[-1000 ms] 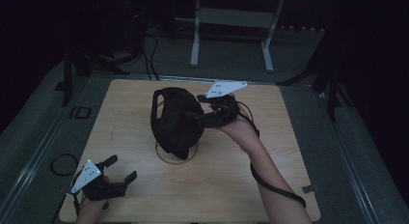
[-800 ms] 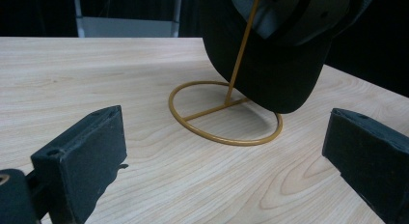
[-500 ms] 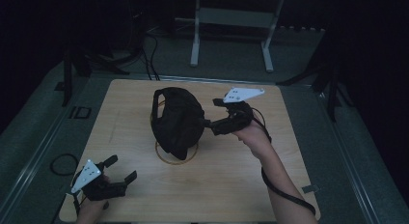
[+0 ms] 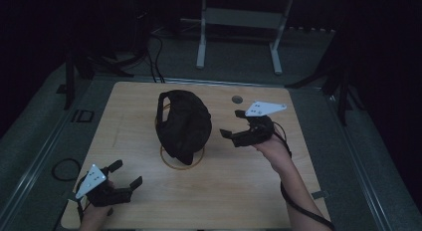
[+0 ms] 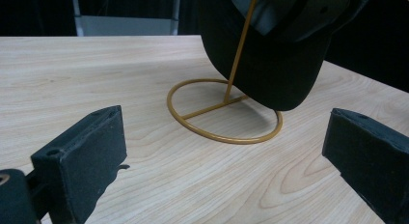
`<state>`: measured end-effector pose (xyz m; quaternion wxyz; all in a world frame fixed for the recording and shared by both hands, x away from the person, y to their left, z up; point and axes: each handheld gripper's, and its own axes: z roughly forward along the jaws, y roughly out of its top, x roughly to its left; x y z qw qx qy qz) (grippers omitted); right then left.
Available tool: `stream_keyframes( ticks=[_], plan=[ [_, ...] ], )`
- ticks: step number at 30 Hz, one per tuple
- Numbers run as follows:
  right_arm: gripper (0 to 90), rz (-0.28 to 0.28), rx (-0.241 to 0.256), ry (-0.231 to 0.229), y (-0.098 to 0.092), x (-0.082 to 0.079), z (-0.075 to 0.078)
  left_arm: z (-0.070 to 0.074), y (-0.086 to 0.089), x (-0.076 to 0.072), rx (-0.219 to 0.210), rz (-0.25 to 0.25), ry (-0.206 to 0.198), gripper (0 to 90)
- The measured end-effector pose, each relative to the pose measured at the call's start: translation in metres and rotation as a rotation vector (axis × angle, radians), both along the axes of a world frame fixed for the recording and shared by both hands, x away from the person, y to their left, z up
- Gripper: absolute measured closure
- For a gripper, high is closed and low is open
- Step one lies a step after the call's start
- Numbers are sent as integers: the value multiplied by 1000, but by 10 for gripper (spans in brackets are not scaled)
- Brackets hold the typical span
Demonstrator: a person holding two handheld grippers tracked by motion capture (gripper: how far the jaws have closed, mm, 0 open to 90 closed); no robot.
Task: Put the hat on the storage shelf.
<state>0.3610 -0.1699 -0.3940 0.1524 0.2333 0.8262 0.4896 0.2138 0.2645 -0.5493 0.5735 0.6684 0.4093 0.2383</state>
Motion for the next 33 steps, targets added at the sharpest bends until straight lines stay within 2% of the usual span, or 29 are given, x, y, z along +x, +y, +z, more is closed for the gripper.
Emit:
stream_keyframes(
  ticks=[10, 23, 26, 33],
  plan=[
    [136, -17, -5, 32, -14, -5, -24, 0, 1, -1, -2, 3, 0, 22],
    [139, 1, -29, 62, -15, -8, -54, -1, -1, -1, 0, -4, 0, 22],
    [141, 5, -7, 89, -18, -8, -70, 0, -4, -2, 18, -12, -7, 22],
    [141, 0, -42, 104, -19, -9, -94, -1, -6, -1, 24, -18, -7, 22]
  ],
)
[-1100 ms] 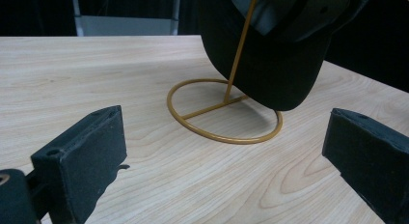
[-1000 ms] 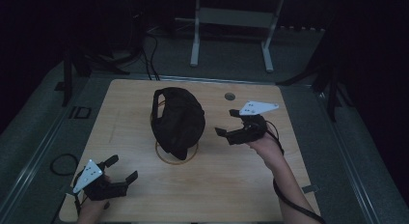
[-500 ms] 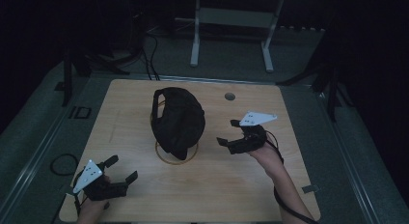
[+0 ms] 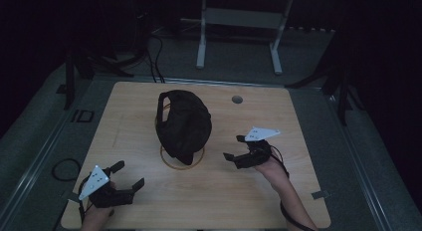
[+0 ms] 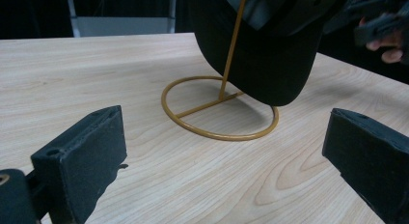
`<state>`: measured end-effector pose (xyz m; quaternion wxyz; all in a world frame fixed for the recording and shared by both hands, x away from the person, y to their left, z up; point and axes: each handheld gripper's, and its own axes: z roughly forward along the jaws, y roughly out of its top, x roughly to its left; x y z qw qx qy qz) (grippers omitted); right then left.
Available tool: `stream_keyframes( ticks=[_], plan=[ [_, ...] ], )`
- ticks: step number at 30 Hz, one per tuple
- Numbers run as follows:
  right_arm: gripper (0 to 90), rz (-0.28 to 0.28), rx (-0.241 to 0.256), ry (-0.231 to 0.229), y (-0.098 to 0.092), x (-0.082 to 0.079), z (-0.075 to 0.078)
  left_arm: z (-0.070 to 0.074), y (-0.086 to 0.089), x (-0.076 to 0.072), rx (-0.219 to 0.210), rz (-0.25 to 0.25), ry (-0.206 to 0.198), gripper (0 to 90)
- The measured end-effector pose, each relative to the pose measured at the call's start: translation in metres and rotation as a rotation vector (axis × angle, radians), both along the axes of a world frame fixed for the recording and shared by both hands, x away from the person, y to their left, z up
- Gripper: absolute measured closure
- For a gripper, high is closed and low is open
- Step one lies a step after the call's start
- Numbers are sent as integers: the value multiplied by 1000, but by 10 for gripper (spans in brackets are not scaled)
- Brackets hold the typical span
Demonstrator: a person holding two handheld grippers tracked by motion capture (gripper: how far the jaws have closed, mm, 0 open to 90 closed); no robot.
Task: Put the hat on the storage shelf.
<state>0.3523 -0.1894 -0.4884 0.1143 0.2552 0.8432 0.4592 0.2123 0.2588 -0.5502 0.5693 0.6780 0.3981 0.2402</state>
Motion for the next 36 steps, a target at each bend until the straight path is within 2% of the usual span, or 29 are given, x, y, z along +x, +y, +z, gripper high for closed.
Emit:
stream_keyframes(
  ticks=[4, 8, 12, 17, 29, 36],
  plan=[
    [141, 6, -22, -5, -3, -2, -14, -1, 0, 0, 6, -1, 5, 22],
    [141, 19, -36, 16, -5, -5, -25, 0, 0, 0, 2, 3, 1, 22],
    [142, 22, -33, 15, -8, -7, -33, -1, 0, 0, -9, -4, 3, 22],
    [142, 13, -75, 7, -8, -11, -43, 0, 0, 0, -5, -2, 2, 22],
    [146, -2, -64, 6, -20, -16, -55, -1, 0, 0, -1, -7, 7, 22],
    [146, -6, -86, 1, -21, -17, -60, -2, -1, 0, 2, -15, 12, 22]
  ],
)
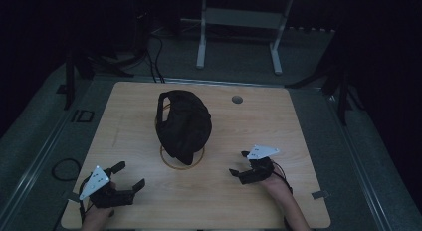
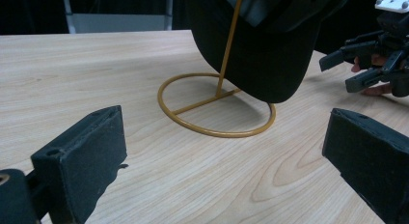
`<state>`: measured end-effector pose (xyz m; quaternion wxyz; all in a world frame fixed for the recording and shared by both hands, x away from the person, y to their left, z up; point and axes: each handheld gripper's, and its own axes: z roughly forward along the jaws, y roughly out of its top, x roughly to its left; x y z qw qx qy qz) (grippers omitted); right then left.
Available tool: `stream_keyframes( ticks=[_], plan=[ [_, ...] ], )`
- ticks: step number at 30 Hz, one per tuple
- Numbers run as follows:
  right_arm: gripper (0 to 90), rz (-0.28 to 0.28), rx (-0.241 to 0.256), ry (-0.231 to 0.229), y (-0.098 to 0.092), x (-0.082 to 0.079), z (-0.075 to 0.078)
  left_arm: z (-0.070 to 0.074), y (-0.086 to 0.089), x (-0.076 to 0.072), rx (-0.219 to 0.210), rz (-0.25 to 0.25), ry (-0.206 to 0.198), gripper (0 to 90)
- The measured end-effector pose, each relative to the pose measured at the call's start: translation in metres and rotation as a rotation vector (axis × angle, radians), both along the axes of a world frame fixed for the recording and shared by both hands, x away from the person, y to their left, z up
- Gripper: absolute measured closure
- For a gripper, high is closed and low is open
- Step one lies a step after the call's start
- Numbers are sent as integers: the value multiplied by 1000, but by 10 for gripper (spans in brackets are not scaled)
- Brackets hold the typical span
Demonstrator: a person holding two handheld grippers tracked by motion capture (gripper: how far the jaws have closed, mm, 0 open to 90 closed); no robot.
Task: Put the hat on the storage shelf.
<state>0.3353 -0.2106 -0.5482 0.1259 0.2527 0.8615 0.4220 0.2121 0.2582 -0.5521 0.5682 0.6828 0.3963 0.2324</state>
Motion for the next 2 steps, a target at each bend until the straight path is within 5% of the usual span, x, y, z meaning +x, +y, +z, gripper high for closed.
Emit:
stream_keyframes(
  ticks=[2],
  plan=[
    [146, 1, -5, -2, 0, 0, -1, 0, 0, 0, 2, -2, 2, 22]
  ],
)
